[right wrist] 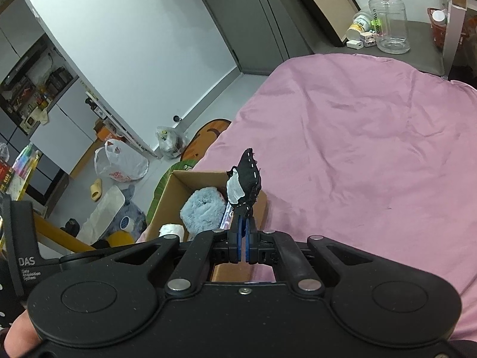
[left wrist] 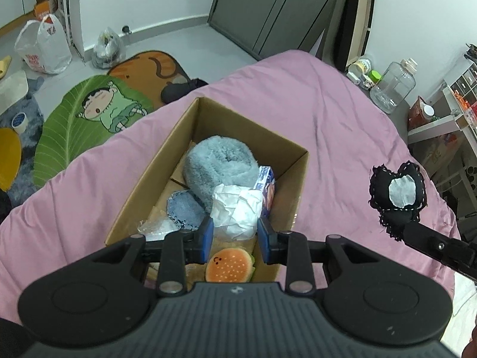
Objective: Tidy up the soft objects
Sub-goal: 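Carry the white tissue and black plush with both grippers over the box, then open both grippers to drop the tissue and black plush into the box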
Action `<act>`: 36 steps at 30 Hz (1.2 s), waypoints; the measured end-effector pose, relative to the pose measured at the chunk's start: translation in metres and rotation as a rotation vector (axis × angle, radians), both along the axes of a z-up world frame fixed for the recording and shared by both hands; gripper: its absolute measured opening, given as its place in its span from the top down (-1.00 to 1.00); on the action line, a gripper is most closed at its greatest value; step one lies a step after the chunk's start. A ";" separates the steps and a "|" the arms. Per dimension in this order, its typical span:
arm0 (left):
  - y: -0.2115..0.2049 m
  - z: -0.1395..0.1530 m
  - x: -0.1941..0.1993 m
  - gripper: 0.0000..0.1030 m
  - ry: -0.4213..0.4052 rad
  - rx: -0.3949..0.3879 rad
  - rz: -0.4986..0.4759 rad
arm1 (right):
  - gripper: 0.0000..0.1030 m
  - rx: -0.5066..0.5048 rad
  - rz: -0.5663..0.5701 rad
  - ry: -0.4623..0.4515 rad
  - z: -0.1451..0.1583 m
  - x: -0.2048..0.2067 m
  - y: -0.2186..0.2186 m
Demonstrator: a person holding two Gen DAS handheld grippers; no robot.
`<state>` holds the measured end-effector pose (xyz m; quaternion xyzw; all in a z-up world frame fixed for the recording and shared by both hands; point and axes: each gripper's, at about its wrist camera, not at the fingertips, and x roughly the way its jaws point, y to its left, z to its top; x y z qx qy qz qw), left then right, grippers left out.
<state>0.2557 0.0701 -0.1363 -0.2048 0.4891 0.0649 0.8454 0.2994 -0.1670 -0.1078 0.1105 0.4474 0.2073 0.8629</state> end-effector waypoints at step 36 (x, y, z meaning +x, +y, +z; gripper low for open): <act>0.064 0.010 -0.040 -0.17 0.047 -0.008 0.042 | 0.81 0.010 0.100 0.085 -0.022 -0.035 0.090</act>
